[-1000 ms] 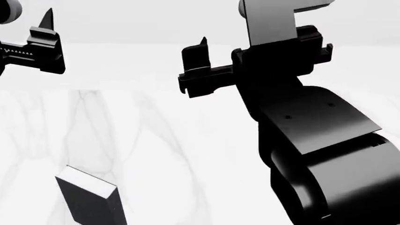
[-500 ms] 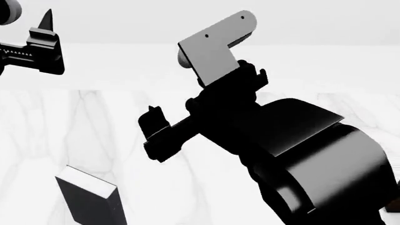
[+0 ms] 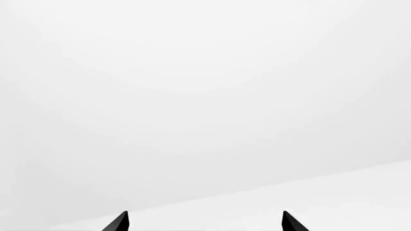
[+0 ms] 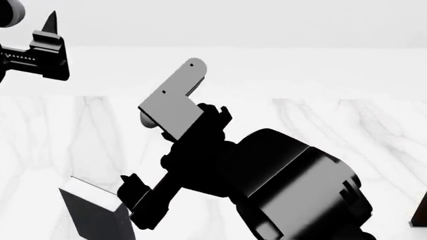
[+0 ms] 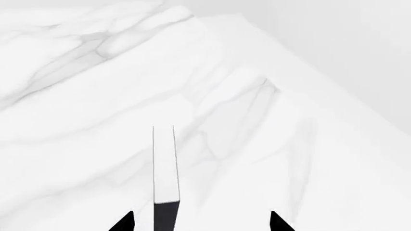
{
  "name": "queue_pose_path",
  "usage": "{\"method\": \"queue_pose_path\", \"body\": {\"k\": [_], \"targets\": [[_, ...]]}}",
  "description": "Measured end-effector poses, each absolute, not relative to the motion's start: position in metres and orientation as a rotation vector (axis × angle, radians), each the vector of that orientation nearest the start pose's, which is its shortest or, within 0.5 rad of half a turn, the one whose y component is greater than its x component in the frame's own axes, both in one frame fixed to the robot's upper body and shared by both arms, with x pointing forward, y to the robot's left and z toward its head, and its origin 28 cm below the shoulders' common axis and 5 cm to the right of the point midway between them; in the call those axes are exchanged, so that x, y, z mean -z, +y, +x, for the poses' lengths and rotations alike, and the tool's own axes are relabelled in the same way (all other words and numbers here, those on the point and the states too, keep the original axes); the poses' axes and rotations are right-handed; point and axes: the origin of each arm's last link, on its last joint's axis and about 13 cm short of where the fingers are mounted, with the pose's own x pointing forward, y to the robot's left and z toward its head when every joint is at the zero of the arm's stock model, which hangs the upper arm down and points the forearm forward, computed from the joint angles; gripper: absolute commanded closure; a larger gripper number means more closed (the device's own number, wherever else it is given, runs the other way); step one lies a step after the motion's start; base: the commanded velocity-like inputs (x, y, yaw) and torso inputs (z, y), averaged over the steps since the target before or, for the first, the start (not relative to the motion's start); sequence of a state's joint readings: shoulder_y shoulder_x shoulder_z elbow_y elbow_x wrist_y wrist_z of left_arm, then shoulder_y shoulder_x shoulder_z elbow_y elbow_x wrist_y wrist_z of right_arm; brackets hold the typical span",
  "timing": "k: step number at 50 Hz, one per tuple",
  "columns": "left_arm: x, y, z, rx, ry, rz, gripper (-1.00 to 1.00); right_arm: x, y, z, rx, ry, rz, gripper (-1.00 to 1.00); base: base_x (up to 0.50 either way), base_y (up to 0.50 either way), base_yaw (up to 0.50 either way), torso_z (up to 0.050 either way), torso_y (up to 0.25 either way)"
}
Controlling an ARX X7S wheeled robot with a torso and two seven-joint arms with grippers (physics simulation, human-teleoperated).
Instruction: Pick up the book on the left and place it on top of the shelf.
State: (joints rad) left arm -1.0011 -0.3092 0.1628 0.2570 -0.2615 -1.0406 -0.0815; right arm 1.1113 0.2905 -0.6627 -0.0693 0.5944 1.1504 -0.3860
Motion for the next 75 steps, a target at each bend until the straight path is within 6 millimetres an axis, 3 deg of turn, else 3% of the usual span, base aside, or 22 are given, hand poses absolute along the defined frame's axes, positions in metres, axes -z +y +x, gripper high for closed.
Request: {"method": "queue_pose_path", "body": {"k": [40,75], "targets": [[-0.274,0.245,0.318,0.01,-0.156,0.205,-1.0,-0.168,-0.003,0.351,-1.071,0.46,-0.439,-1.0,0.0,0.0,0.0,0.0,0.0],[-0.272,0.247,0.314,0.005,-0.151,0.21,-1.0,-0.134,0.011,0.371,-1.06,0.552,-0.445,-1.0,0.0,0.0,0.0,0.0,0.0]]}}
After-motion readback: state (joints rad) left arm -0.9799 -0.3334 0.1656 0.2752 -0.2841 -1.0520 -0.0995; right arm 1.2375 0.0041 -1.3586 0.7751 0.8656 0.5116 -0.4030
